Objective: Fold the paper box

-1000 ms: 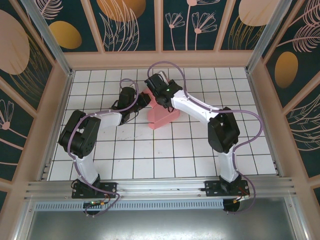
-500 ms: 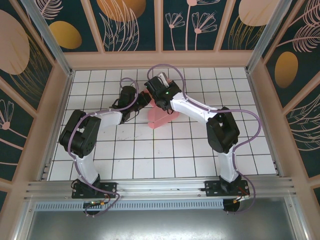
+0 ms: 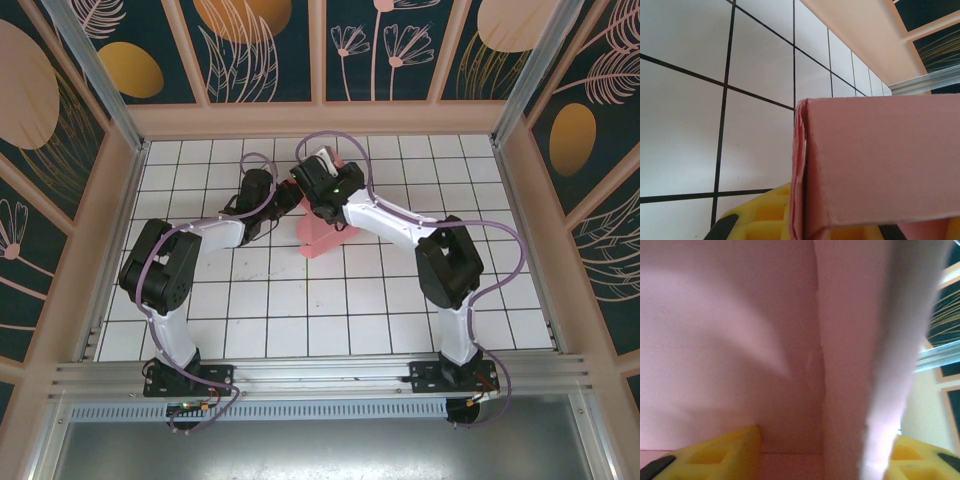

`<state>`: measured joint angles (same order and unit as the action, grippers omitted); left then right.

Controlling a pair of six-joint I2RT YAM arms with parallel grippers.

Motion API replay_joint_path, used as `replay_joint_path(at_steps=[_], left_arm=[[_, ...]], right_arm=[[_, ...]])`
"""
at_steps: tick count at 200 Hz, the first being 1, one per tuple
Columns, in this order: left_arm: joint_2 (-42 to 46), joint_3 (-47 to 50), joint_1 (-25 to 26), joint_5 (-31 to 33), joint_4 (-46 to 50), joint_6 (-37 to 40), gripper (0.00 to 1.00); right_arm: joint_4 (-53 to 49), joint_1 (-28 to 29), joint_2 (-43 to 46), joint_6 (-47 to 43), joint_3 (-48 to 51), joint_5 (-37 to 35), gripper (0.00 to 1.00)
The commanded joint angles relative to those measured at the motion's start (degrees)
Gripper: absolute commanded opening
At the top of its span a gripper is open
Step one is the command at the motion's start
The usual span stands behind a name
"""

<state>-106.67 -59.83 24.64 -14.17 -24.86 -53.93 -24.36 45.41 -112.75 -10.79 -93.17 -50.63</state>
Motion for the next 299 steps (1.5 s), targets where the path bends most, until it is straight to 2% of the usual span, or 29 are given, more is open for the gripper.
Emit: replay_joint_path(at_steps=[1,10,23,45,130,169,212,228,250,274,299], left_arm=[[-0.3,-2.4,0.1,-1.6,-2.2,-0.9,0.00],[-0.4,-2.5,0.1,-1.7,-2.0,-0.9,0.00],[-0.7,-2.6,0.1,-1.8,-1.9,-0.8,0.00],[-0.9,-2.7,0.1,-1.9,-1.8,-0.8,0.00],[-0.7,-3.1,0.1,-1.6,-0.4,0.1,0.00],[-0.4,-3.3,0.1,-1.0,0.4,0.6,0.00],[0.0,-4.4,0.1,0.3,3.4,3.8,0.00],[0.6,-6.1,0.1,2.2,8.6,8.4,0.00],[1.6,-10.4,0.1,6.4,19.6,18.6,0.00],[0.9,-16.8,0.1,6.6,35.3,30.9,0.00],[-2.1,-24.4,0.1,11.4,53.2,37.7,0.00]], right_arm=[[3.3,1.2,4.7,0.2,1.6,3.4,0.60],[3.5,1.4,5.5,0.3,1.9,4.2,0.67],[3.5,1.5,6.6,1.1,2.2,6.3,0.82],[2.8,1.1,8.2,3.4,1.7,9.3,0.92],[2.6,-1.7,14.6,10.0,-2.1,23.9,0.93],[3.1,-8.0,18.3,17.1,0.1,38.3,0.89],[6.4,-13.8,23.2,21.6,6.0,47.5,0.87],[7.5,-16.4,25.3,23.0,8.7,48.7,0.87],[7.3,-18.5,27.1,23.5,11.5,48.8,0.87],[7.2,-20.0,28.8,23.1,14.6,48.6,0.87],[7.4,-21.7,30.0,23.1,17.0,49.5,0.88]])
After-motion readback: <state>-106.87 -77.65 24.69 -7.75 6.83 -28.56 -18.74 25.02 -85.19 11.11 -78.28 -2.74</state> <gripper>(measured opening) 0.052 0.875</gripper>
